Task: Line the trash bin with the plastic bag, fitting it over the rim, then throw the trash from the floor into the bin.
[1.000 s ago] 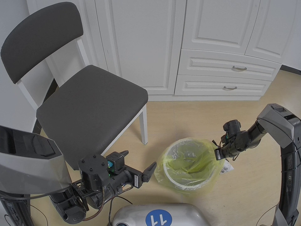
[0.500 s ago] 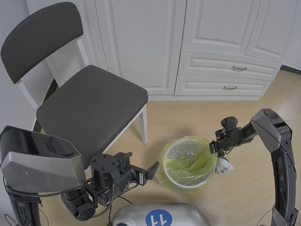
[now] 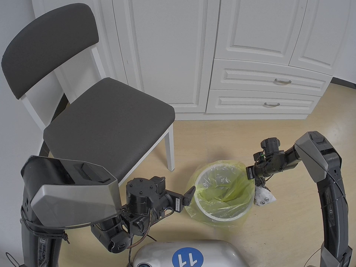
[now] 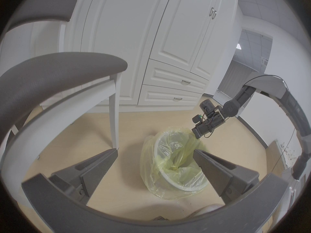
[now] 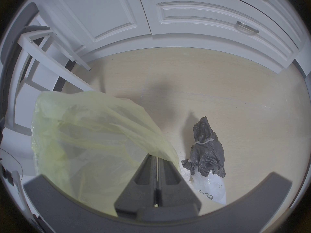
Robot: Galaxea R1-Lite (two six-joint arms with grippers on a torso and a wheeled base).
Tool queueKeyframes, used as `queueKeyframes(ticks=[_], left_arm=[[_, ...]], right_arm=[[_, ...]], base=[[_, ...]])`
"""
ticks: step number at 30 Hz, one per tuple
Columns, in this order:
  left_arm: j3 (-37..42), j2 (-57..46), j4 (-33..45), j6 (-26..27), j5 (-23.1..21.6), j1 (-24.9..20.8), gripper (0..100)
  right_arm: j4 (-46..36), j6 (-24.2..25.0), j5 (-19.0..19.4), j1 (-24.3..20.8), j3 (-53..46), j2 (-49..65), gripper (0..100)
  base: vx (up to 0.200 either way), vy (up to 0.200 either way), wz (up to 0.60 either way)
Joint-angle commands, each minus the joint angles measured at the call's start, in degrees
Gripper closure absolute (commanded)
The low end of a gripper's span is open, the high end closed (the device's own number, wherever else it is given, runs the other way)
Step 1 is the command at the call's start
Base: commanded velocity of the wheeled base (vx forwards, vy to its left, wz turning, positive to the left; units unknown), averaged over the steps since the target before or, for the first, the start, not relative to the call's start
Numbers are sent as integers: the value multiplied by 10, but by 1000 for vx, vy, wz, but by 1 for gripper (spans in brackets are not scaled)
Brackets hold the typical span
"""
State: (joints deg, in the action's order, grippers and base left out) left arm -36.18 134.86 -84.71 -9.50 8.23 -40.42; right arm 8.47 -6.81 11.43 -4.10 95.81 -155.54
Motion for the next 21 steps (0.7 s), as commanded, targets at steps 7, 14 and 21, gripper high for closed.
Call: queueKeyframes(ticks=[7,14,21], left_arm=[[-34,25,11,0,-1,5,0],[-29,23,7,-1,-1,4,0],[-36,24,12,0,-1,4,0]], right_arm=[[0,37,101,8,-49,52,100],[-5,66,167,33,-65,81,100],[-70,87,179,51,34,18,100]], base=[[0,0,0],[0,0,0],[0,0,0]])
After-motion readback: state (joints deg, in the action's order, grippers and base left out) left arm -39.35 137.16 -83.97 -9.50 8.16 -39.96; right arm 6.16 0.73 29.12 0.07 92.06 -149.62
